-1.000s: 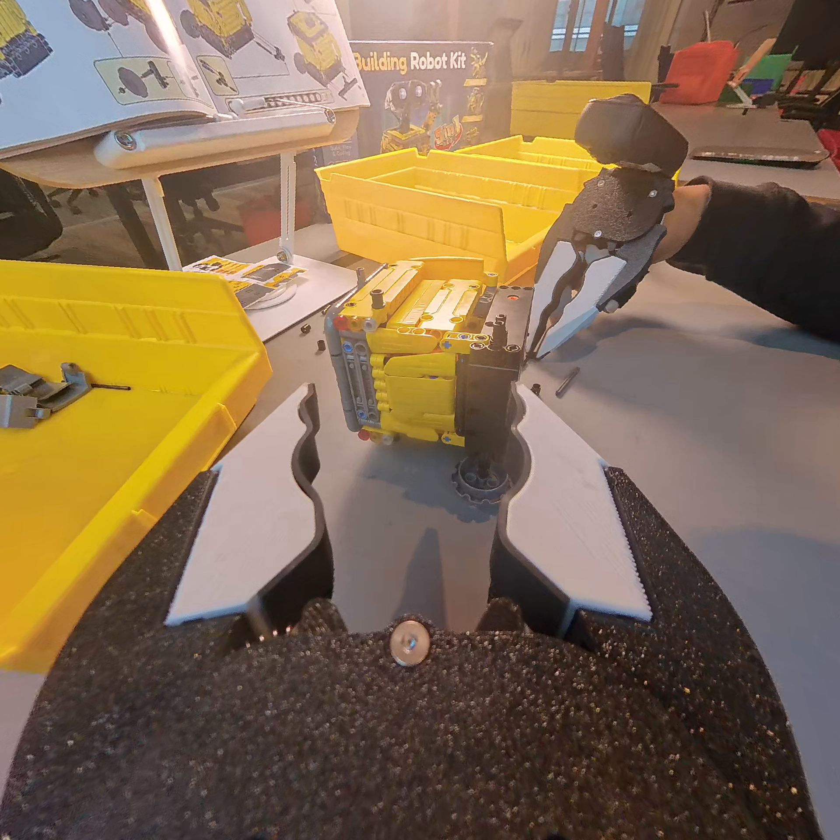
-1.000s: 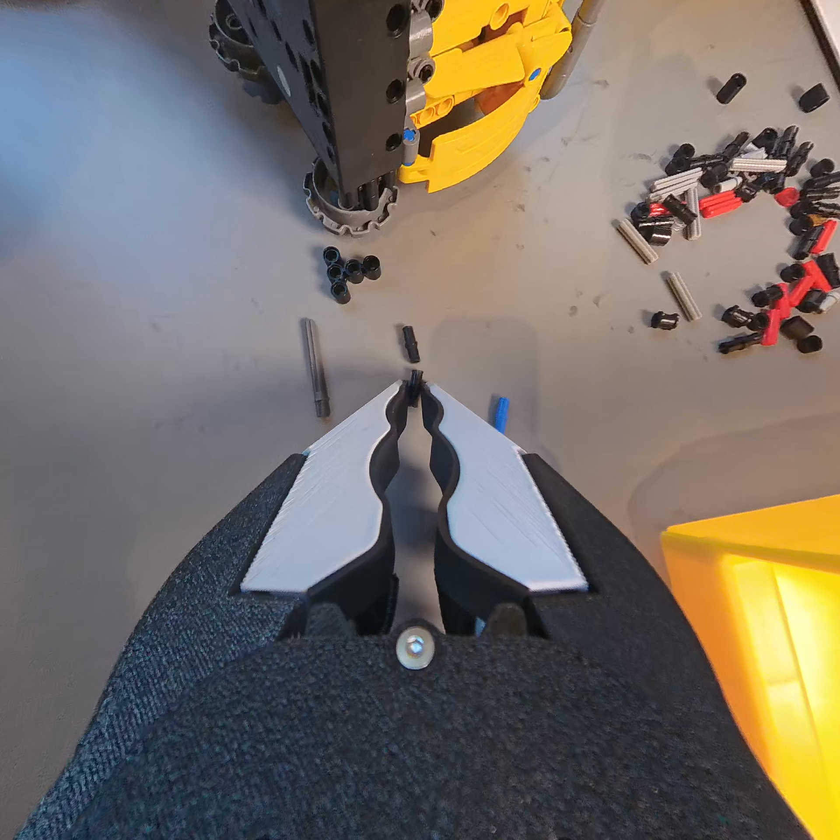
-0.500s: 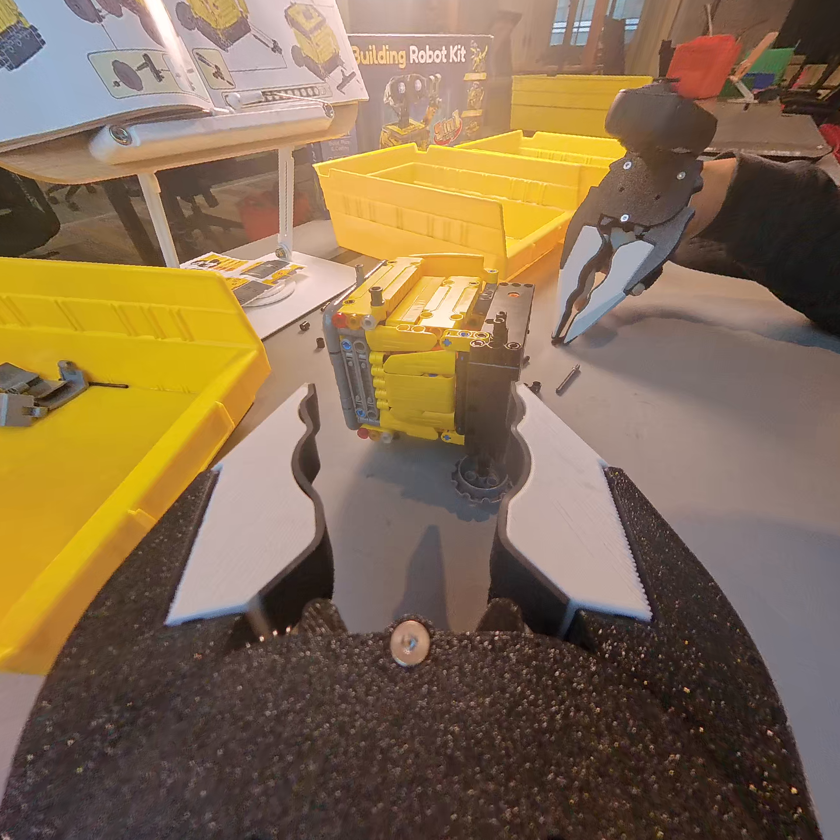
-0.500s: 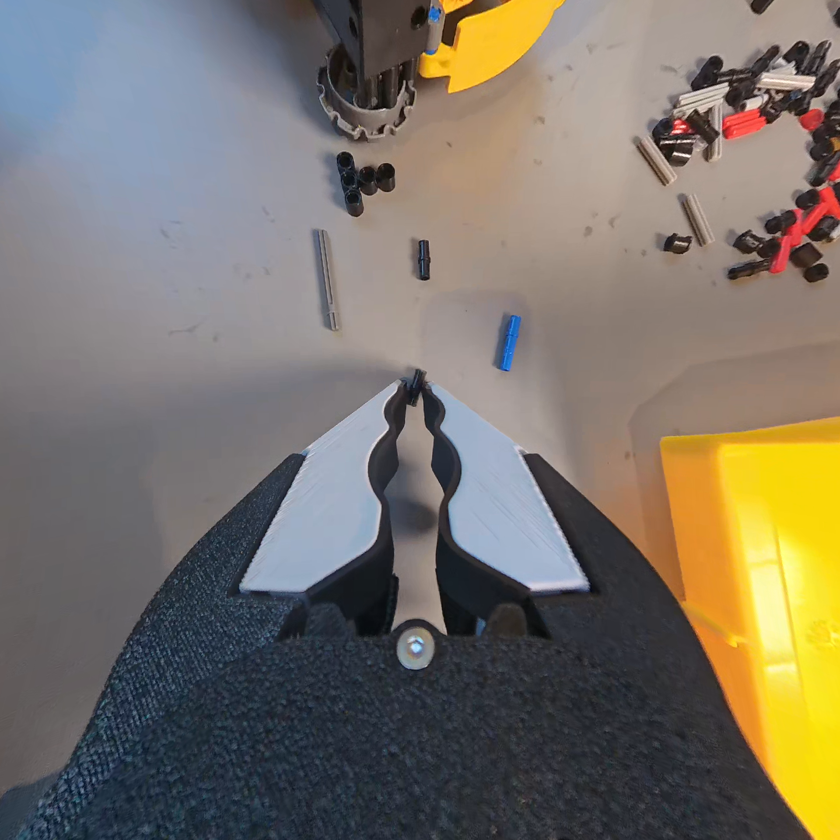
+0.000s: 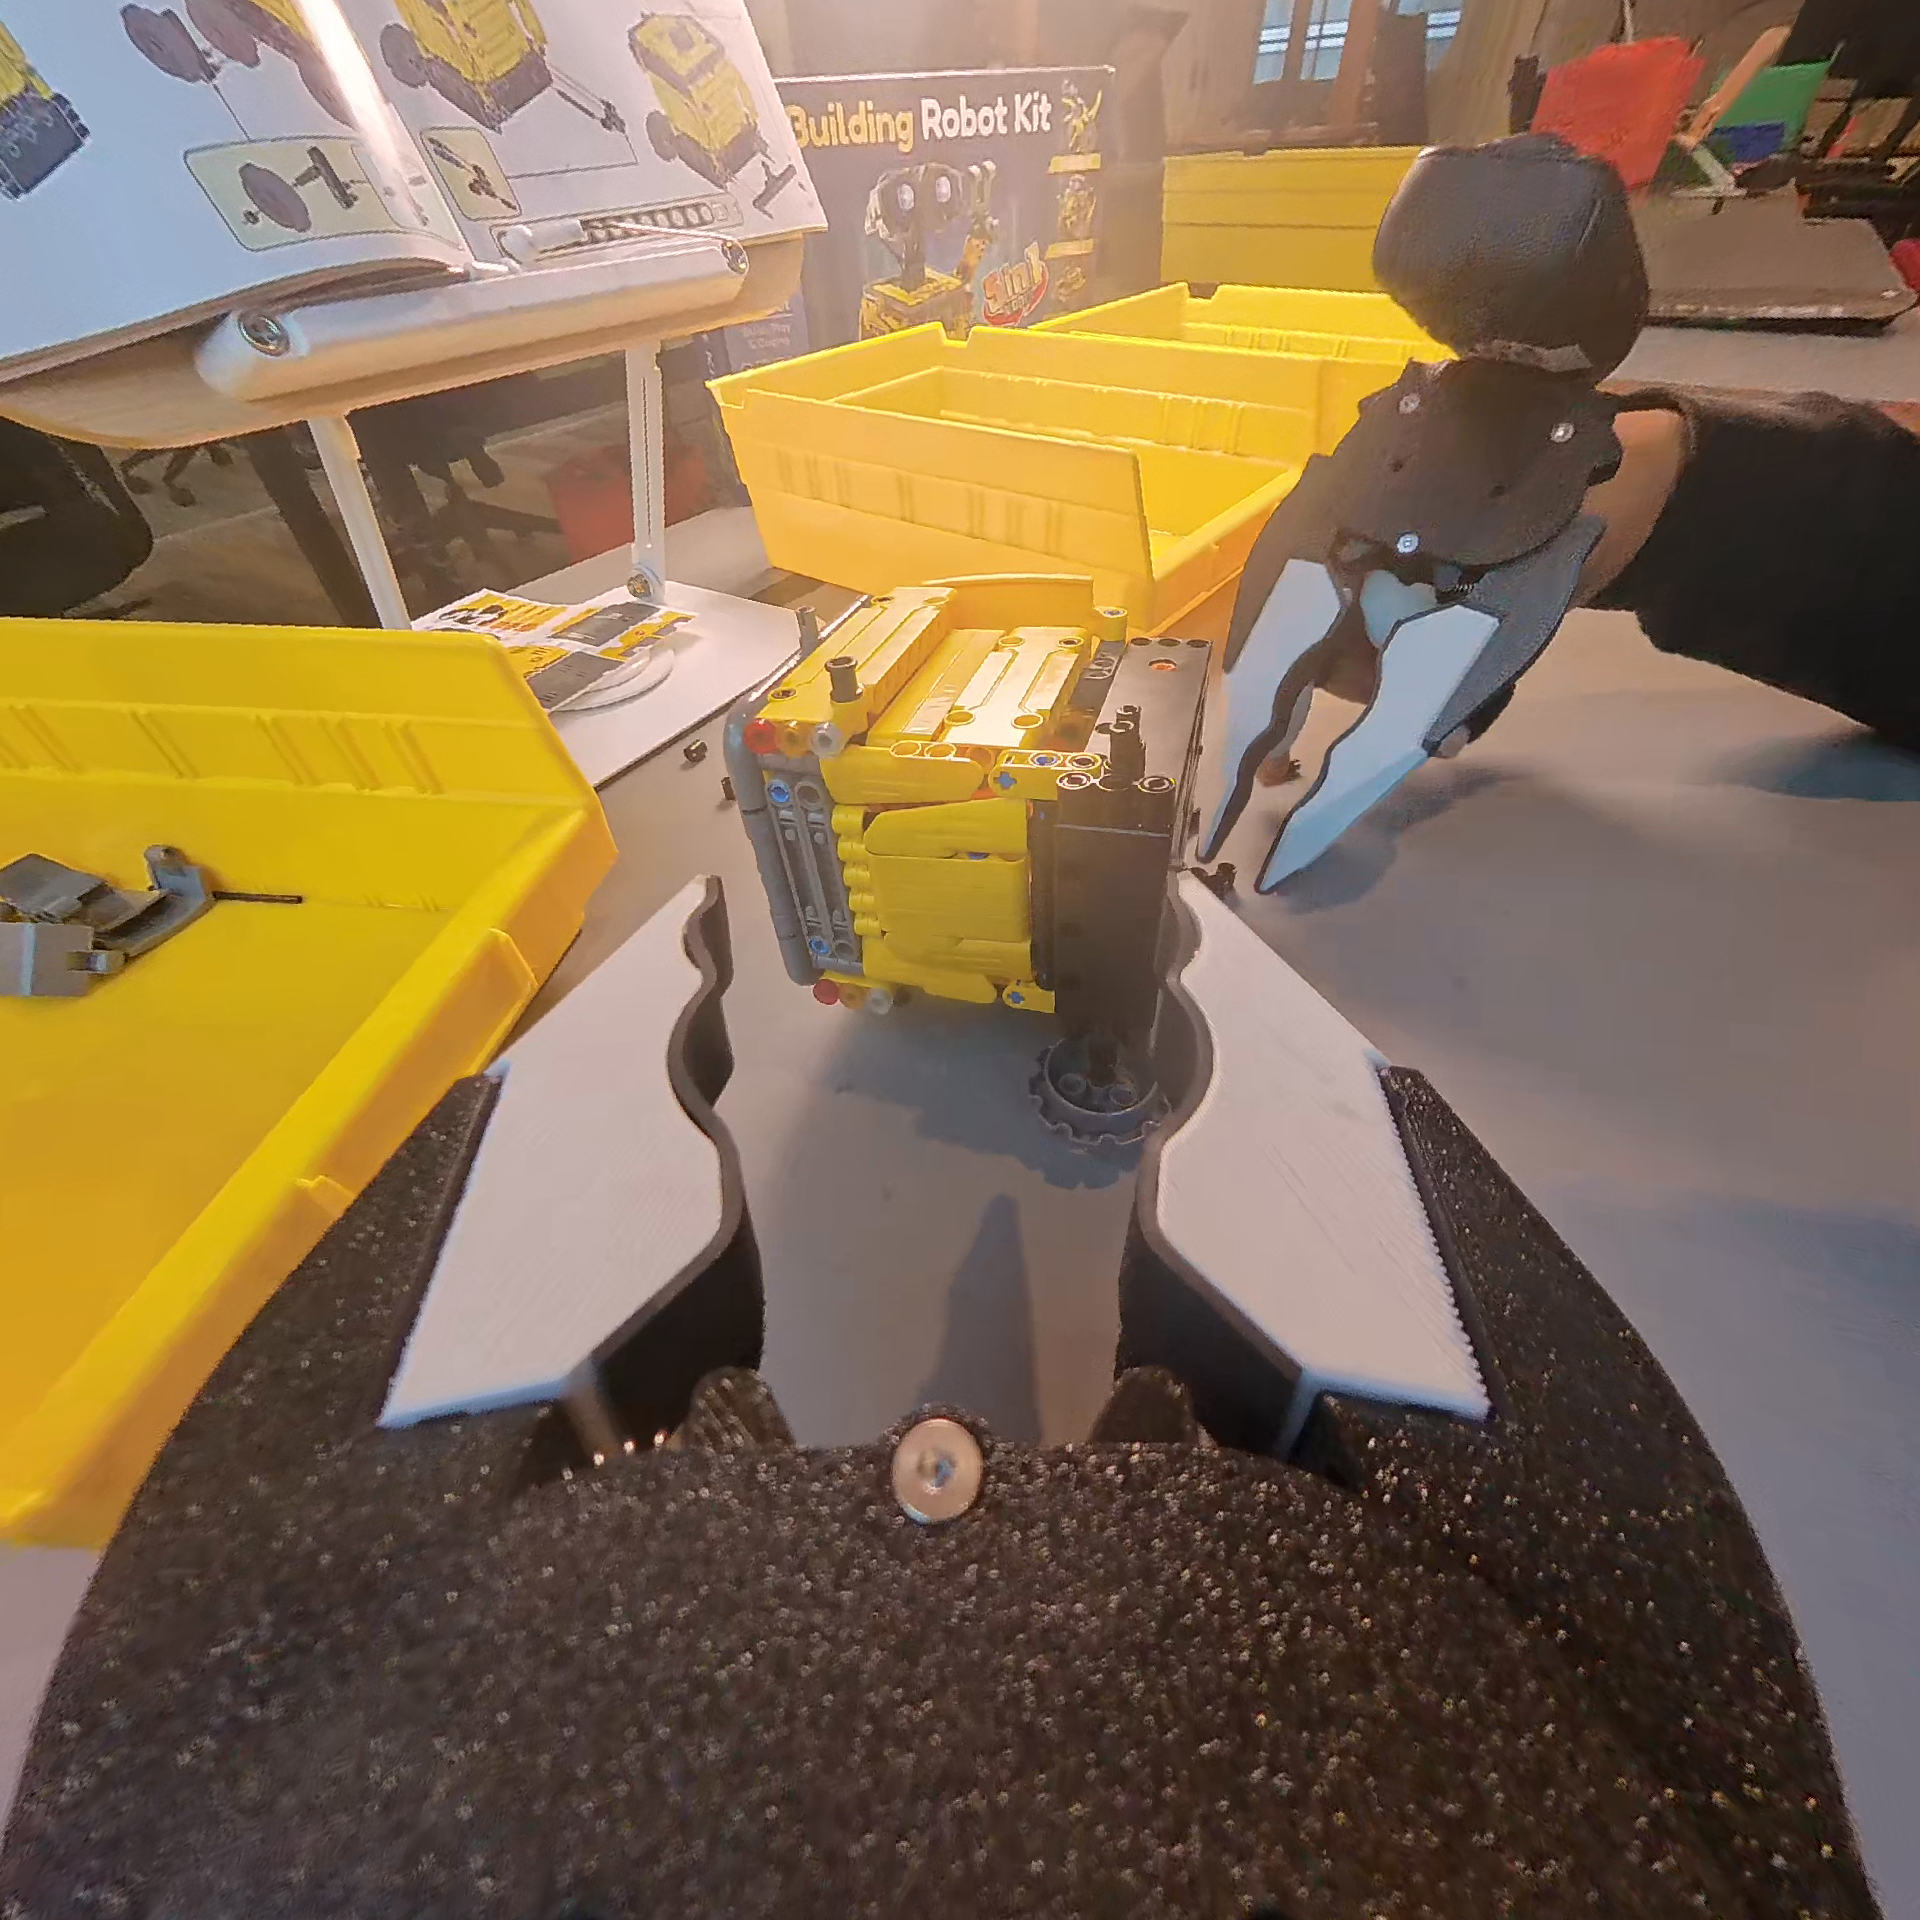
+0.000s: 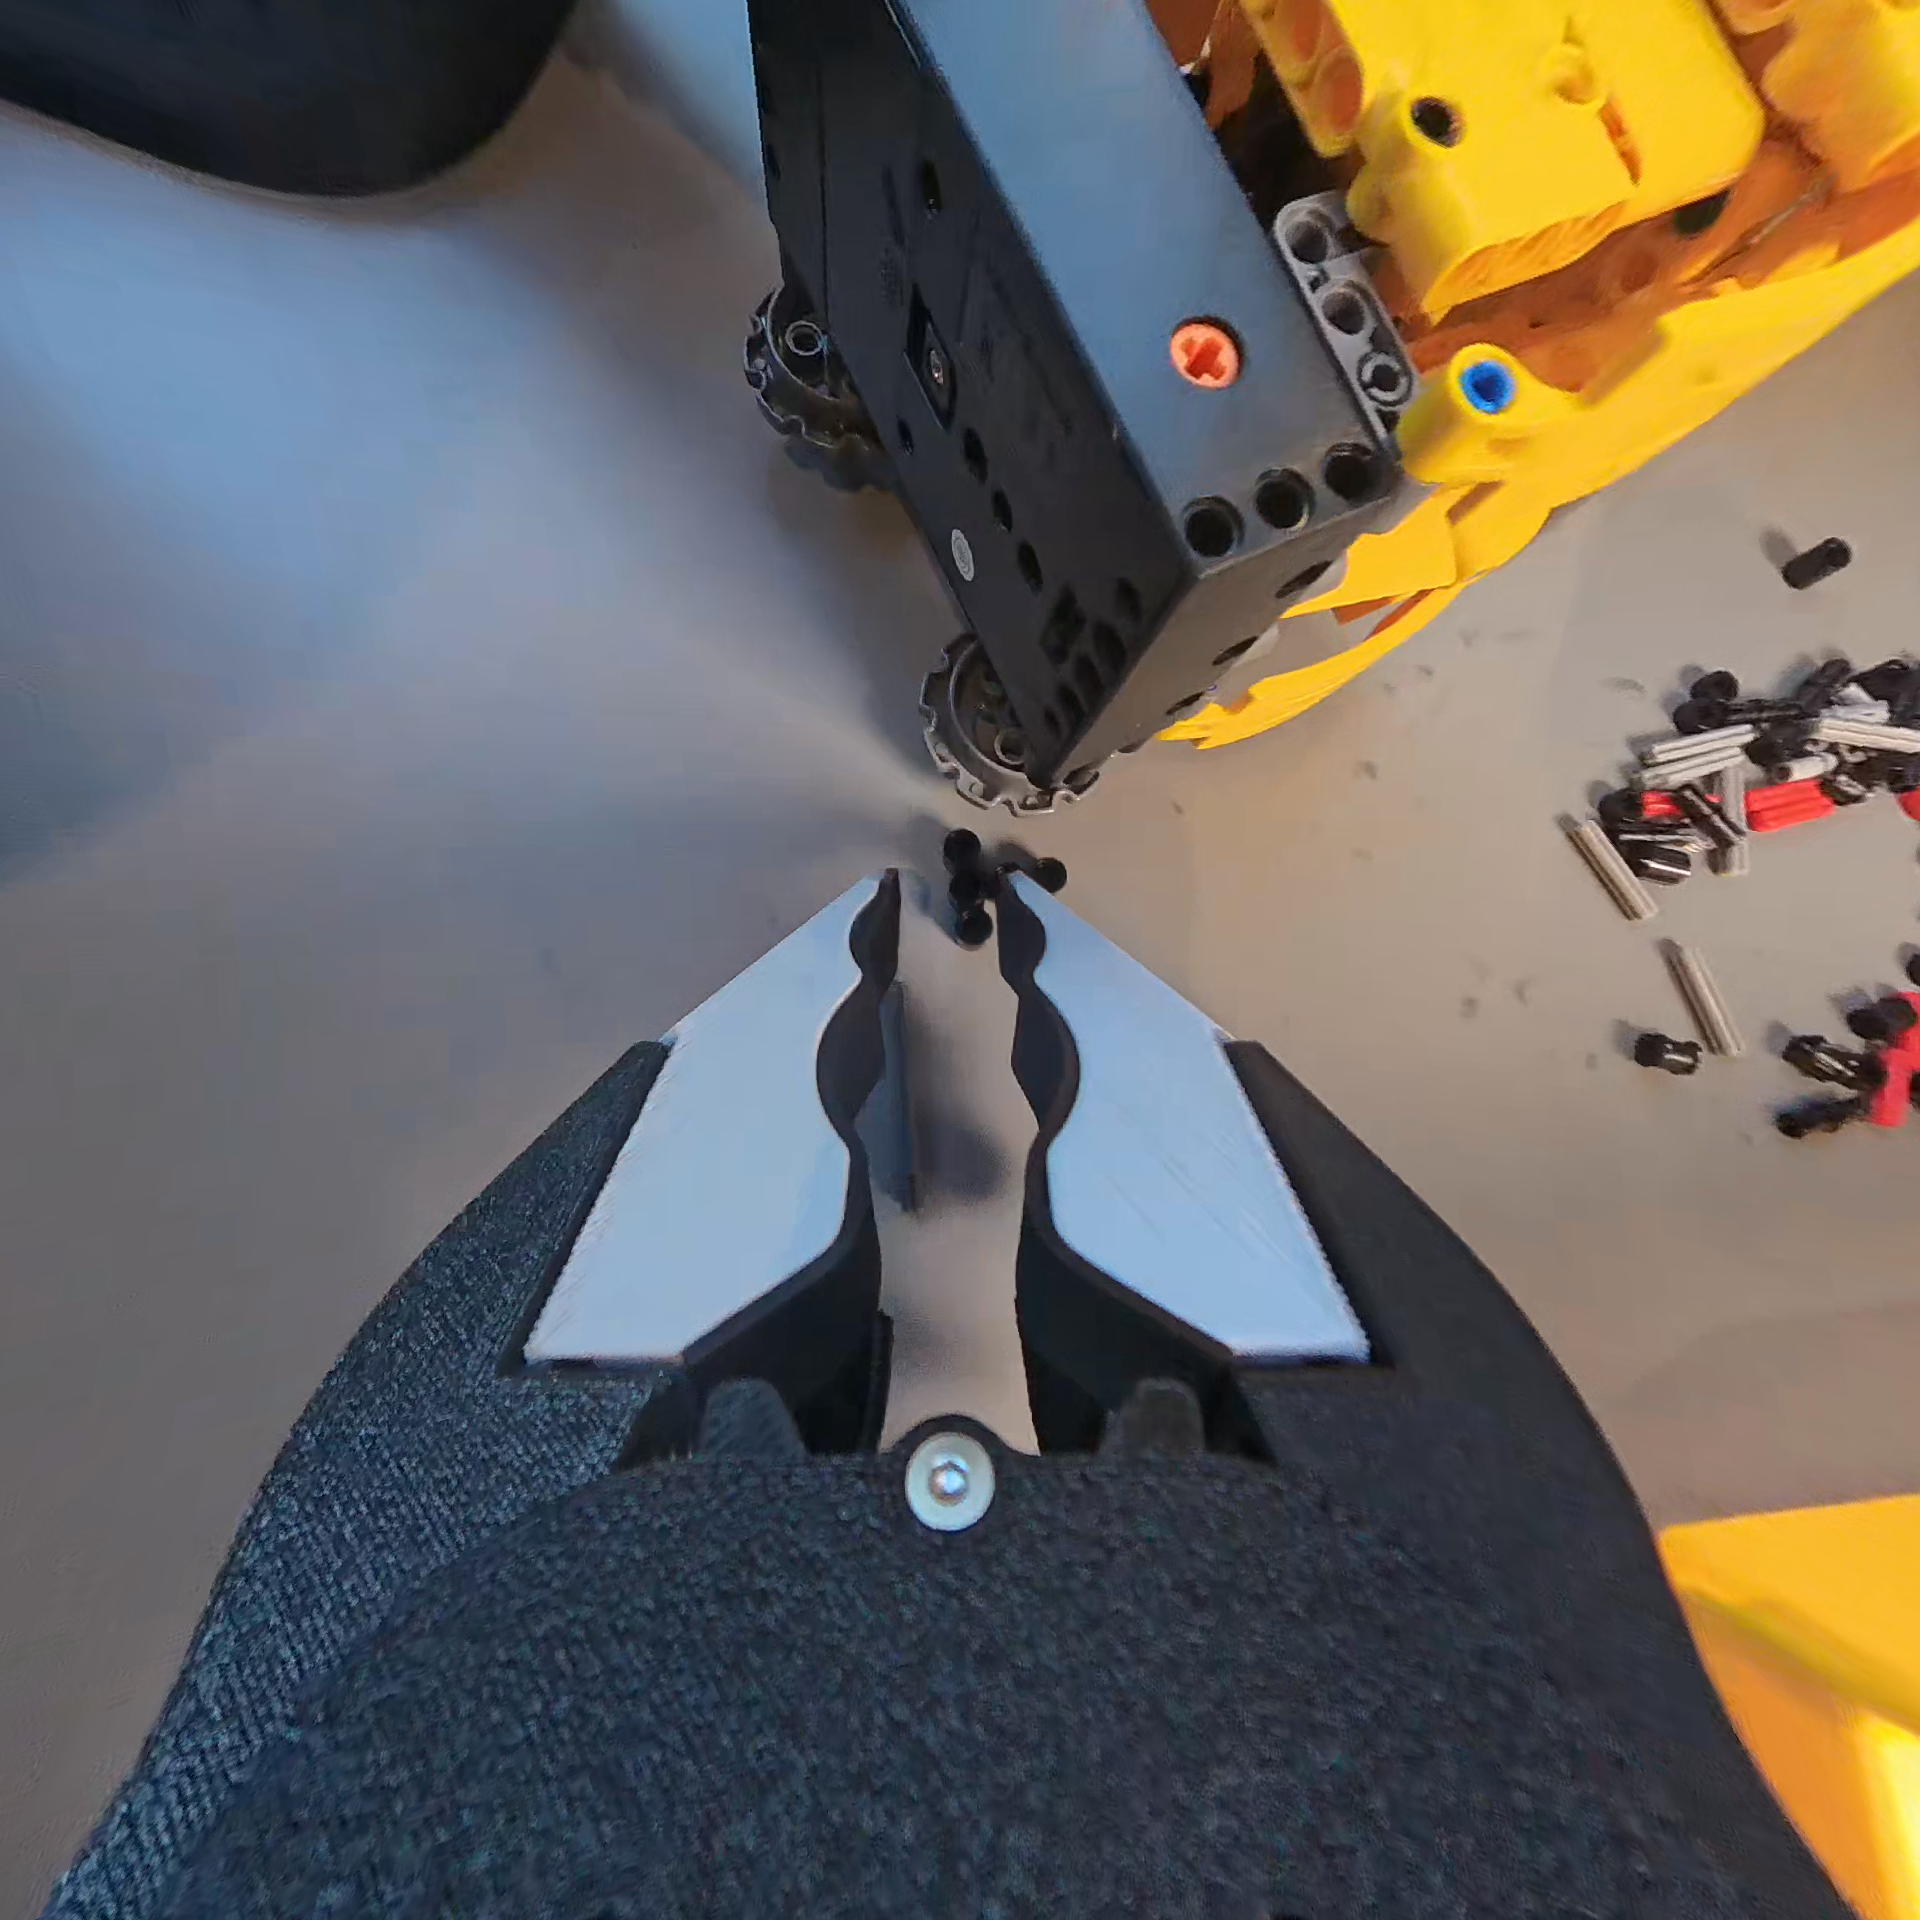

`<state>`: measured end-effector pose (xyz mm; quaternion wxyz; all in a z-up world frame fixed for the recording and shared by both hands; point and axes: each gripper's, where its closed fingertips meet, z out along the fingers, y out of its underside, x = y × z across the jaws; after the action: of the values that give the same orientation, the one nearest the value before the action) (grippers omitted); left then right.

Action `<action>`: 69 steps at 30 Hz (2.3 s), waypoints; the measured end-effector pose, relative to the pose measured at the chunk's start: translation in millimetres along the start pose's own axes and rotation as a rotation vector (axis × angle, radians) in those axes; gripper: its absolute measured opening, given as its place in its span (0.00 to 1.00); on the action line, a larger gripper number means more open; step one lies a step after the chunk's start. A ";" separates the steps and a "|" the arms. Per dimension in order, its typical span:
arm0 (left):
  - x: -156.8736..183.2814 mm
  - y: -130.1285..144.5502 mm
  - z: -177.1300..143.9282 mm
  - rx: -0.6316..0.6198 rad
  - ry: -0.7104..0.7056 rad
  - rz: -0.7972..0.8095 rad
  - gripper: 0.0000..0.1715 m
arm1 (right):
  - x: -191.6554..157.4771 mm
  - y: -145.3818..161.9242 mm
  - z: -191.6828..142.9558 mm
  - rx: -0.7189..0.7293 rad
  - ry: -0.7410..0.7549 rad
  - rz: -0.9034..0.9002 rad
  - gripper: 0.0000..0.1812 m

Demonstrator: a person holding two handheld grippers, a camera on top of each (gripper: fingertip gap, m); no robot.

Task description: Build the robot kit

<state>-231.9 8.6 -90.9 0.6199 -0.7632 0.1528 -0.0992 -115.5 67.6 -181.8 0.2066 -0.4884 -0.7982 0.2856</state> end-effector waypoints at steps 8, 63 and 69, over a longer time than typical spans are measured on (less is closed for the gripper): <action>4.2 3.3 2.7 -0.023 0.007 0.028 0.46 | -3.2 -0.6 3.4 -0.028 -0.009 -0.030 0.00; 150.8 -28.2 37.4 0.065 0.684 0.074 0.11 | -76.8 -58.5 -97.3 0.286 -0.289 -0.471 0.06; 163.6 -29.3 31.2 0.074 0.736 0.101 0.10 | -87.5 -56.2 -85.9 0.258 -0.324 -0.485 0.07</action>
<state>-65.3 -15.6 -75.1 0.5546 -0.6451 0.3992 -0.3417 -62.1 -9.3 -84.7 0.1993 -0.2018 -0.8711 0.4009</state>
